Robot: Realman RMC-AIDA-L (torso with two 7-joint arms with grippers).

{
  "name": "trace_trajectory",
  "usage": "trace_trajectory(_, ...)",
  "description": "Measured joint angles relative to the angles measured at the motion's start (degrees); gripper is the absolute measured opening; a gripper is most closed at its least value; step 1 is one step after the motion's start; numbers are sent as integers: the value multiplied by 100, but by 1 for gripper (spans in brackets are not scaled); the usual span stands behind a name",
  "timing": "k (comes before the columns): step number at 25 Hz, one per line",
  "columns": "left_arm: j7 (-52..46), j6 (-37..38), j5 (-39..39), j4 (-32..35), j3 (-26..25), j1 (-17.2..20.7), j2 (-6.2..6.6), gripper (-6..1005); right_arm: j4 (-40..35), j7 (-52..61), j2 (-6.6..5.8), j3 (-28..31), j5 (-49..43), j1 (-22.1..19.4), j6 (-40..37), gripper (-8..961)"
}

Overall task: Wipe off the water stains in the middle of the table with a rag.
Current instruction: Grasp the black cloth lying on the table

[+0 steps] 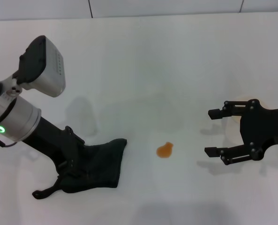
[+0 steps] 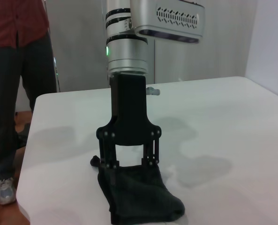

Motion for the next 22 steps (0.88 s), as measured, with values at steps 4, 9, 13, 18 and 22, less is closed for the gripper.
trace_trajectory(4, -86, 31, 222, 34, -9, -112, 5, 546, 18, -2, 0, 0, 6, 0, 4, 841)
trace_trajectory(9, -162, 55, 323, 18, 30, -226, -15, 546, 36, -6, 0, 0, 16, 0, 16, 841)
trace_trajectory(13, -211, 59, 351, 4, 34, -288, -24, 545, 44, -23, 0, 0, 59, -8, 18, 841)
trace_trajectory(18, -232, 30, 361, -19, 138, -304, -35, 542, 49, -36, 0, 0, 67, -32, 35, 841)
trace_trajectory(22, -237, -64, 363, -79, 225, -304, -44, 533, 50, -41, 0, 0, 69, -34, 37, 841)
